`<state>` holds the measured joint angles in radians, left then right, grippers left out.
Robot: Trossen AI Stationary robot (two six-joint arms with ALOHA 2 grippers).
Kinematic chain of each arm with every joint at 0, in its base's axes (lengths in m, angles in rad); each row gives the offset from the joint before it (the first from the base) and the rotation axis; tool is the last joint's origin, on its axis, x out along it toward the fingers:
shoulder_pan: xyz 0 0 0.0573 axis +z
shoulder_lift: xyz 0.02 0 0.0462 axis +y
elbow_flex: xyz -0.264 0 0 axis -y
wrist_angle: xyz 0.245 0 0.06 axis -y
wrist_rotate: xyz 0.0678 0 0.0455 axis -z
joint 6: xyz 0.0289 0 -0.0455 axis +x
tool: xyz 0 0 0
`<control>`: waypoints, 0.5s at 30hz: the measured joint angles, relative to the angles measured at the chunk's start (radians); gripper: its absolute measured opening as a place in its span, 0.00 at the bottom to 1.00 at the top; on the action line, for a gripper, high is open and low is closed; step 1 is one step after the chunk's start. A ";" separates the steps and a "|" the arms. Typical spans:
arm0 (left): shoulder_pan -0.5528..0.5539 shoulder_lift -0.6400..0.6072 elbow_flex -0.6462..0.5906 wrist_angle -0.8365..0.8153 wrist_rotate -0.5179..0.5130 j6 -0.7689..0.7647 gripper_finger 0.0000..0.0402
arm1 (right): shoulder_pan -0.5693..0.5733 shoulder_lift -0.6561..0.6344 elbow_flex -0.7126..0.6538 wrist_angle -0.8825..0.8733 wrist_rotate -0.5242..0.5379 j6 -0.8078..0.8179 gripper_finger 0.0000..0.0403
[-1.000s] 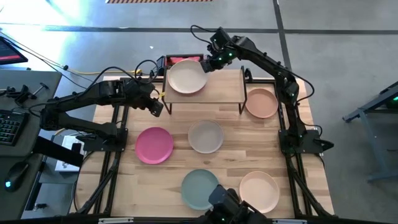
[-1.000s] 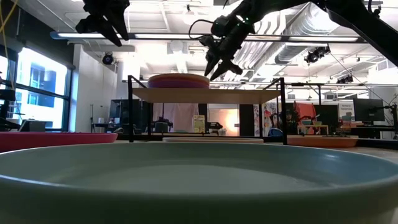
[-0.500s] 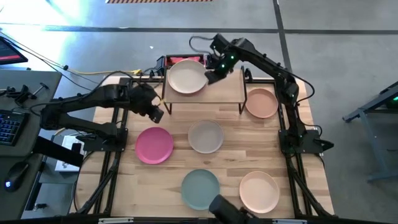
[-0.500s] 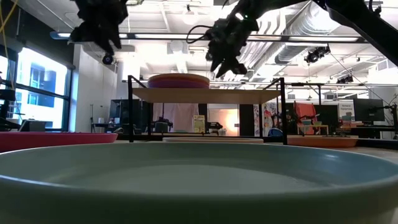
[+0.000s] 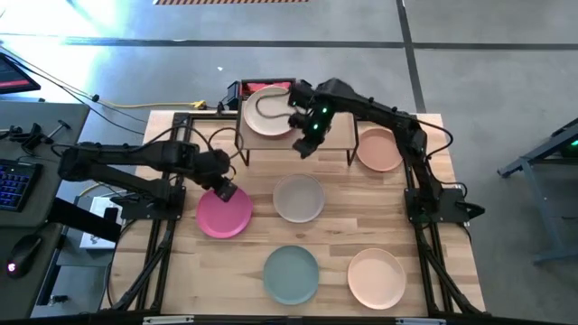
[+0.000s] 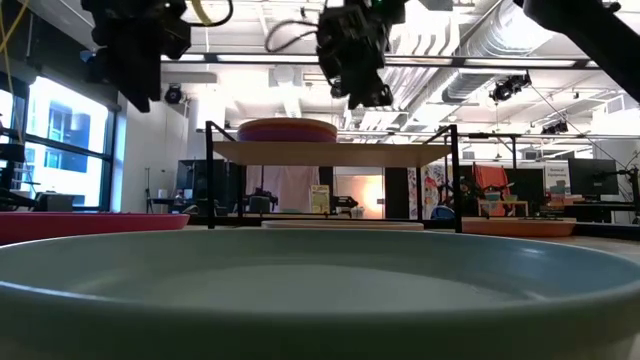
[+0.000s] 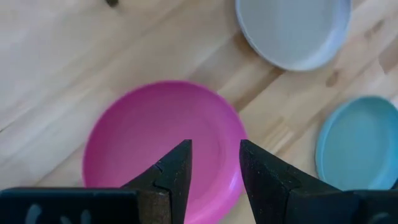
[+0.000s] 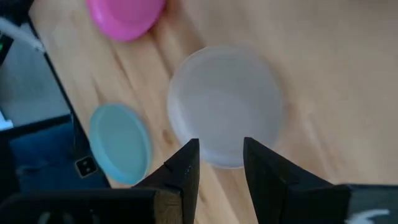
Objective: Place and stack plates onto a shelf
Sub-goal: Stack the pink plate on top of the light gray plate on the shelf
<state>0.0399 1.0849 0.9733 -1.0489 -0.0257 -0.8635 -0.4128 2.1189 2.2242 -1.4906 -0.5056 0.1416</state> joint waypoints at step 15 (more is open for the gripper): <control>-0.289 0.006 0.000 -0.003 -0.008 -0.098 0.31 | 0.311 0.000 0.000 0.008 0.171 0.260 0.26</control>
<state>-0.2487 1.0912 0.9732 -1.0518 -0.0341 -0.9615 -0.1021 2.1189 2.2242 -1.4826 -0.3348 0.4019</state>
